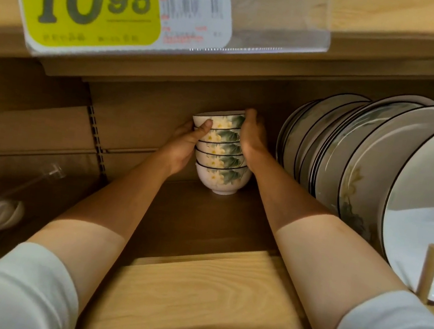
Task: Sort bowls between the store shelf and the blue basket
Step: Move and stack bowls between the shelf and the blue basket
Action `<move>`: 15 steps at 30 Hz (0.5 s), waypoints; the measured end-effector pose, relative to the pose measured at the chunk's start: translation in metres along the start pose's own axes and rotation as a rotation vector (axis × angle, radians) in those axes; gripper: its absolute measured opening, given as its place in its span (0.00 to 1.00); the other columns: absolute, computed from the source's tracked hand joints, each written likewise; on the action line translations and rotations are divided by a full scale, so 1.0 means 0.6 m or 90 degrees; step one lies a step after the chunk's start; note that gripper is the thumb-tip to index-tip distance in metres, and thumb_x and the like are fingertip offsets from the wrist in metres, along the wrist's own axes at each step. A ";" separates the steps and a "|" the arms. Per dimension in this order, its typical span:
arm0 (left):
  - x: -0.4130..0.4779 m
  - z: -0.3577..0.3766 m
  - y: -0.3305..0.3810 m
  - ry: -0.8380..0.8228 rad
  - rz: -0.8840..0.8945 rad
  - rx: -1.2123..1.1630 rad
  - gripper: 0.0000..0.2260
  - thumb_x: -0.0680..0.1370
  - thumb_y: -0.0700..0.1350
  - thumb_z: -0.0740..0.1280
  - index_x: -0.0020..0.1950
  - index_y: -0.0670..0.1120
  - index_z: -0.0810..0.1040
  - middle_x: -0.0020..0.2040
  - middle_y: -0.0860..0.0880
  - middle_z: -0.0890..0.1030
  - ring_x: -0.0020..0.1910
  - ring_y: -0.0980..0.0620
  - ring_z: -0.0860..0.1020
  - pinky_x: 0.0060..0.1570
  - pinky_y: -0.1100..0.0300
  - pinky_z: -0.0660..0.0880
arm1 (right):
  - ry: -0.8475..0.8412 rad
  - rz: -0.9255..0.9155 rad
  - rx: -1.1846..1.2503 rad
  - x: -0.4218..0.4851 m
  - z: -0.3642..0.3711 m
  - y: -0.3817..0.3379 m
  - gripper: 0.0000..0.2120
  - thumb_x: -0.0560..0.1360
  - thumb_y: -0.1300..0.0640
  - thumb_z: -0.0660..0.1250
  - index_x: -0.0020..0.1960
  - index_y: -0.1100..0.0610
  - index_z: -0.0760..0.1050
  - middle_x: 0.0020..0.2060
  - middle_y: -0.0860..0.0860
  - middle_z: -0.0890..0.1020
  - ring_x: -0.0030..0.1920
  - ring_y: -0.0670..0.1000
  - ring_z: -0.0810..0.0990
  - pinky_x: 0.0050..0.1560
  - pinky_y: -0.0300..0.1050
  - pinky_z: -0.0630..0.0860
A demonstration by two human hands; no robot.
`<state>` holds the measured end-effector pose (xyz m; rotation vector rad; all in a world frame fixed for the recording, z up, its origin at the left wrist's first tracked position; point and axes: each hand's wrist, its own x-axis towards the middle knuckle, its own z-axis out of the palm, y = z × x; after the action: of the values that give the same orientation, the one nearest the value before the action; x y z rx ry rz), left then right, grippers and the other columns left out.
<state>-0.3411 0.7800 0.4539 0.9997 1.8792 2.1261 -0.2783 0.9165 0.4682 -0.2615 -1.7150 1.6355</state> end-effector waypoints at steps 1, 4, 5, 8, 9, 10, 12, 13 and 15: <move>0.000 0.000 -0.001 -0.003 -0.001 -0.002 0.13 0.79 0.48 0.65 0.63 0.47 0.75 0.57 0.50 0.83 0.55 0.55 0.81 0.49 0.63 0.77 | 0.003 -0.001 -0.004 0.000 0.001 0.001 0.21 0.81 0.48 0.50 0.66 0.59 0.70 0.61 0.58 0.76 0.60 0.58 0.74 0.54 0.46 0.66; -0.002 0.001 -0.002 -0.009 -0.003 0.011 0.17 0.79 0.49 0.65 0.67 0.46 0.72 0.60 0.49 0.81 0.58 0.54 0.80 0.52 0.62 0.76 | 0.018 0.001 -0.024 0.001 0.004 0.001 0.22 0.82 0.48 0.49 0.67 0.59 0.70 0.63 0.59 0.75 0.62 0.59 0.73 0.57 0.47 0.67; -0.002 0.002 -0.002 -0.008 -0.003 0.020 0.19 0.79 0.50 0.65 0.69 0.46 0.70 0.62 0.48 0.80 0.59 0.53 0.79 0.54 0.61 0.76 | 0.025 0.005 -0.030 0.001 0.005 0.001 0.22 0.82 0.48 0.48 0.66 0.60 0.70 0.63 0.59 0.75 0.62 0.59 0.74 0.59 0.48 0.68; -0.004 0.003 -0.003 -0.005 -0.002 0.055 0.23 0.79 0.52 0.64 0.73 0.46 0.67 0.64 0.48 0.79 0.62 0.53 0.78 0.59 0.58 0.74 | 0.044 0.009 -0.036 0.004 0.008 0.003 0.23 0.82 0.48 0.48 0.67 0.60 0.70 0.64 0.59 0.75 0.63 0.59 0.73 0.61 0.50 0.68; -0.005 0.003 -0.004 -0.006 0.001 0.067 0.23 0.79 0.53 0.64 0.73 0.47 0.67 0.64 0.49 0.79 0.60 0.54 0.78 0.57 0.60 0.75 | 0.046 0.008 -0.035 0.004 0.009 0.004 0.23 0.82 0.47 0.48 0.67 0.60 0.69 0.64 0.59 0.75 0.63 0.59 0.73 0.61 0.49 0.68; -0.006 0.003 -0.006 -0.005 0.007 0.080 0.23 0.80 0.53 0.63 0.72 0.47 0.67 0.63 0.50 0.79 0.59 0.57 0.79 0.54 0.63 0.75 | 0.045 0.007 -0.032 0.005 0.010 0.005 0.23 0.82 0.47 0.48 0.68 0.60 0.69 0.65 0.59 0.74 0.64 0.59 0.73 0.61 0.49 0.67; -0.007 0.004 -0.008 0.004 0.024 0.100 0.21 0.80 0.54 0.62 0.72 0.47 0.68 0.60 0.53 0.80 0.54 0.62 0.79 0.46 0.69 0.76 | 0.042 0.004 -0.025 0.006 0.011 0.007 0.23 0.82 0.47 0.48 0.69 0.59 0.68 0.66 0.59 0.74 0.65 0.59 0.72 0.61 0.49 0.66; -0.007 0.004 -0.009 0.009 0.029 0.103 0.21 0.81 0.53 0.62 0.71 0.47 0.68 0.58 0.55 0.80 0.52 0.63 0.80 0.44 0.70 0.76 | 0.041 0.003 -0.020 0.006 0.011 0.007 0.23 0.82 0.47 0.49 0.70 0.59 0.67 0.66 0.59 0.74 0.65 0.59 0.72 0.60 0.48 0.66; -0.007 0.006 -0.010 0.014 0.037 0.106 0.19 0.81 0.53 0.61 0.70 0.48 0.68 0.57 0.56 0.80 0.51 0.64 0.80 0.43 0.71 0.76 | 0.042 0.001 -0.011 0.006 0.011 0.009 0.24 0.81 0.46 0.50 0.70 0.58 0.66 0.66 0.59 0.74 0.65 0.60 0.72 0.61 0.49 0.67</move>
<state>-0.3378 0.7824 0.4468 1.0792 2.0922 2.0452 -0.2872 0.9144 0.4650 -0.3207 -1.6806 1.5959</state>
